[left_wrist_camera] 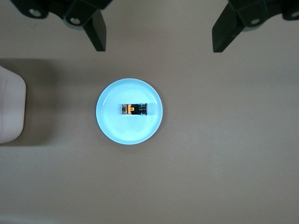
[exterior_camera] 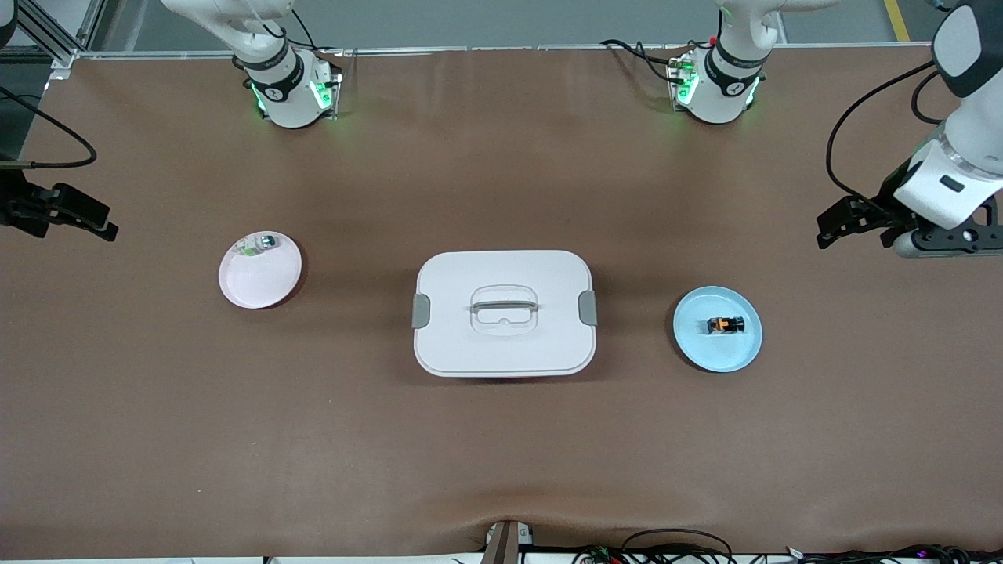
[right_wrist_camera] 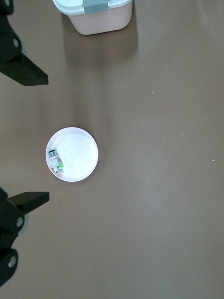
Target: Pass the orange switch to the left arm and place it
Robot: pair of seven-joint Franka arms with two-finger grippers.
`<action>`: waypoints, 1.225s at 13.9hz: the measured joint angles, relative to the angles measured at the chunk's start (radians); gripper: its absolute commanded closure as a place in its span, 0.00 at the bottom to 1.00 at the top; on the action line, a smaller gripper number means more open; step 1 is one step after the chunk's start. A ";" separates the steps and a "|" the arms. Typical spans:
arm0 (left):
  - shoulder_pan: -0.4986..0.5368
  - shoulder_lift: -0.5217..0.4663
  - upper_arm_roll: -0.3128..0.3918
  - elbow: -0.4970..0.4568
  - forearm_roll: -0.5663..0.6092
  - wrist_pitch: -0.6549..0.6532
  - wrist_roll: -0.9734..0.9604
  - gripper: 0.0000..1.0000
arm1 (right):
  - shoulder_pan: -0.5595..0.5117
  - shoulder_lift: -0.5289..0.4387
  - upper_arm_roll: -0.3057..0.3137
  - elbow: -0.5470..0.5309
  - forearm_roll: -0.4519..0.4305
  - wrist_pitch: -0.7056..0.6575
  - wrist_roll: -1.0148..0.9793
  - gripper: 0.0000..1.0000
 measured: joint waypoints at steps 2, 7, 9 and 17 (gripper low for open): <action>-0.004 -0.006 0.007 0.044 0.000 -0.049 0.000 0.00 | 0.000 0.000 0.000 0.000 0.000 0.000 0.000 0.00; -0.015 -0.013 0.021 0.155 0.000 -0.172 0.000 0.00 | 0.000 0.000 0.000 0.000 0.000 0.000 0.000 0.00; -0.015 -0.013 0.025 0.157 0.000 -0.177 0.000 0.00 | 0.000 0.000 0.000 0.000 0.000 0.000 0.001 0.00; -0.016 -0.013 0.028 0.193 0.000 -0.239 0.000 0.00 | 0.000 0.000 0.000 0.000 0.000 0.000 0.001 0.00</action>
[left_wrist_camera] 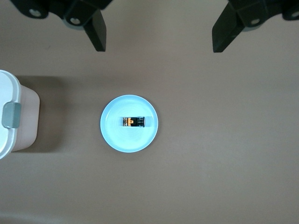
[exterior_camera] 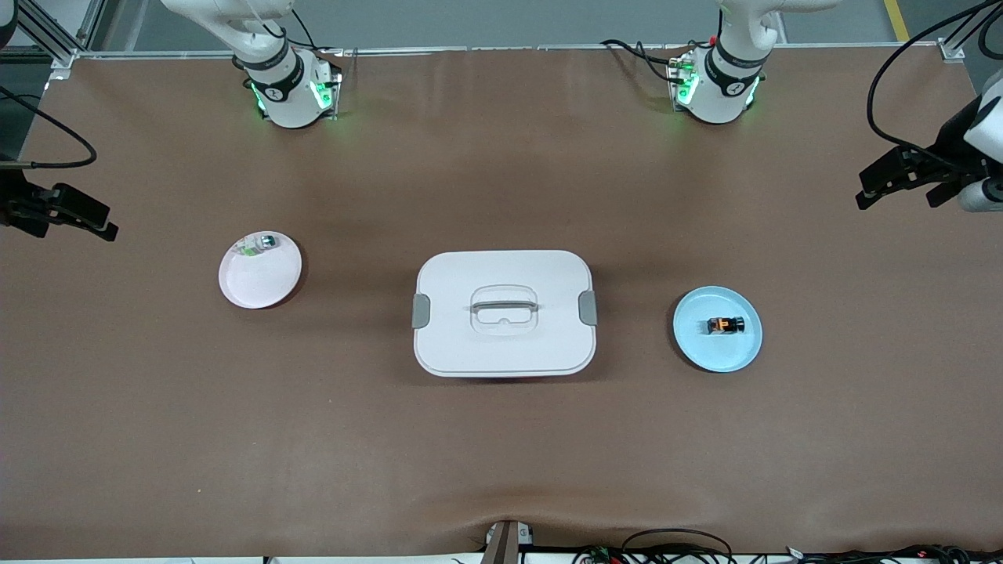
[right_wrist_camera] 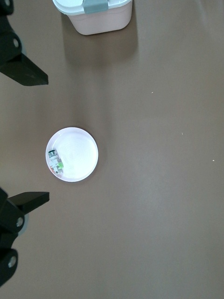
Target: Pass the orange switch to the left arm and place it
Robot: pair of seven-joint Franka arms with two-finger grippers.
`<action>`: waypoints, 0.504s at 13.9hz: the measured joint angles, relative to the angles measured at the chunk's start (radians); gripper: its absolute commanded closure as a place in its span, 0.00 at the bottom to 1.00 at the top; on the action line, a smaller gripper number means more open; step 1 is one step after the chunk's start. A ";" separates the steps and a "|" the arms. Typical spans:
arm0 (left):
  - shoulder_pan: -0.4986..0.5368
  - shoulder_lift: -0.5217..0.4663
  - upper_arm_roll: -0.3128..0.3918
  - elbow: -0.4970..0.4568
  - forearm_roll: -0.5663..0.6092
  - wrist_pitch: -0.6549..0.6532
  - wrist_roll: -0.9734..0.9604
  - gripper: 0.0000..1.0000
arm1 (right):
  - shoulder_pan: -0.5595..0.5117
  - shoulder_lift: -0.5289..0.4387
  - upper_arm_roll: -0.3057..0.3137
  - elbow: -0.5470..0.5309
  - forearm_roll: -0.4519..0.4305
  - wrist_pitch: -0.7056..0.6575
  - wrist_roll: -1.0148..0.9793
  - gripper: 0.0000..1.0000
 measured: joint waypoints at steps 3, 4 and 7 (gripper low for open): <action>0.000 0.000 0.003 0.007 0.000 -0.004 0.000 0.00 | 0.000 0.000 0.000 0.000 0.000 0.000 0.000 0.00; 0.000 0.000 0.003 0.007 0.000 -0.004 0.000 0.00 | 0.000 0.000 0.000 0.000 0.000 0.000 0.000 0.00; 0.000 0.000 0.003 0.007 0.000 -0.005 0.020 0.00 | 0.000 0.000 0.000 0.000 0.000 0.000 0.000 0.00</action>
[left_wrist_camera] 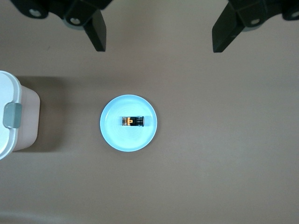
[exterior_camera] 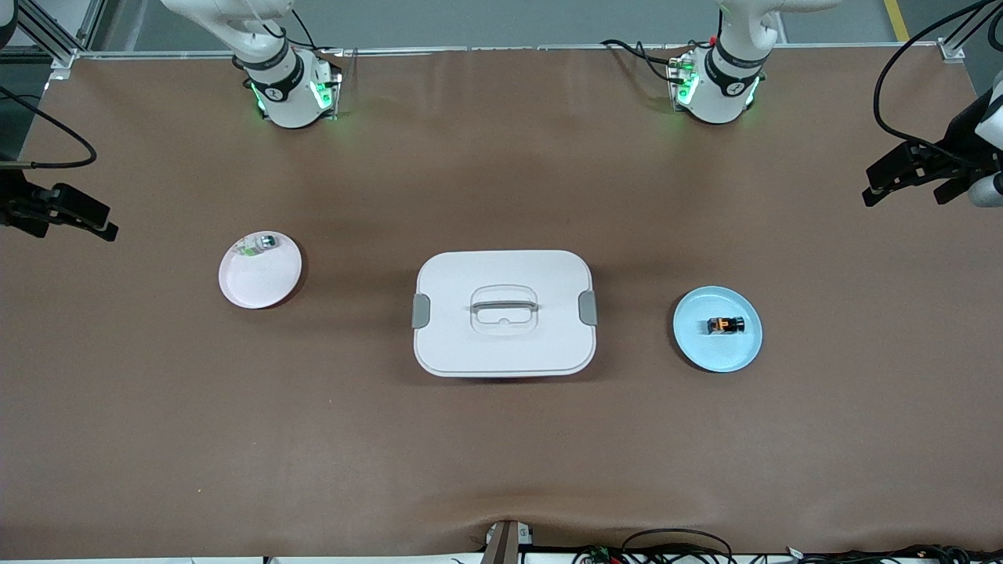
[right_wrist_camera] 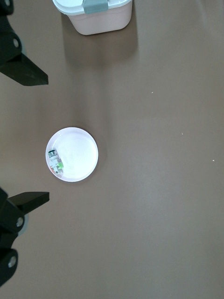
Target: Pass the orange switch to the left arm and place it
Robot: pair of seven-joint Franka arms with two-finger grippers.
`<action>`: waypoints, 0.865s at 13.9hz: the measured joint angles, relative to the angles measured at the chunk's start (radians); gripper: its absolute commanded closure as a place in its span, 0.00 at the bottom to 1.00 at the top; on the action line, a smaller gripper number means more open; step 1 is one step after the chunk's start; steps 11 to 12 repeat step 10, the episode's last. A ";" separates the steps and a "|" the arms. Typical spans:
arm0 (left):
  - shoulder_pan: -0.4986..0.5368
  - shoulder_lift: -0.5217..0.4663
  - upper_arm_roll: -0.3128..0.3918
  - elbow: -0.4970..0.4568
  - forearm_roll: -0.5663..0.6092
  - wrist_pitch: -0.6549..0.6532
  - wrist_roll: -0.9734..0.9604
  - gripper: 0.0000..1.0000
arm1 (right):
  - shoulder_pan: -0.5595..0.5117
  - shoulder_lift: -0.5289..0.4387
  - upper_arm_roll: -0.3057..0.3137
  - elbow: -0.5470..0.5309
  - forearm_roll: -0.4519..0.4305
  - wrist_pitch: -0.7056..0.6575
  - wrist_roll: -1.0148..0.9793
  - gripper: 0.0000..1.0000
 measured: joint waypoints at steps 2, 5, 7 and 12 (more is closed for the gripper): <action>0.000 0.000 0.000 0.000 0.000 0.000 0.004 0.00 | 0.000 0.000 0.000 0.000 0.000 0.000 0.000 0.00; 0.000 0.000 0.000 0.000 0.000 0.000 0.004 0.00 | 0.000 0.000 0.000 0.000 0.000 0.003 0.000 0.00; 0.000 0.000 0.000 0.000 0.000 0.000 0.004 0.00 | 0.000 0.000 0.000 0.000 0.000 0.005 0.000 0.00; 0.000 0.000 0.000 0.000 0.000 0.000 0.004 0.00 | 0.003 0.000 0.001 0.000 -0.001 0.007 0.000 0.00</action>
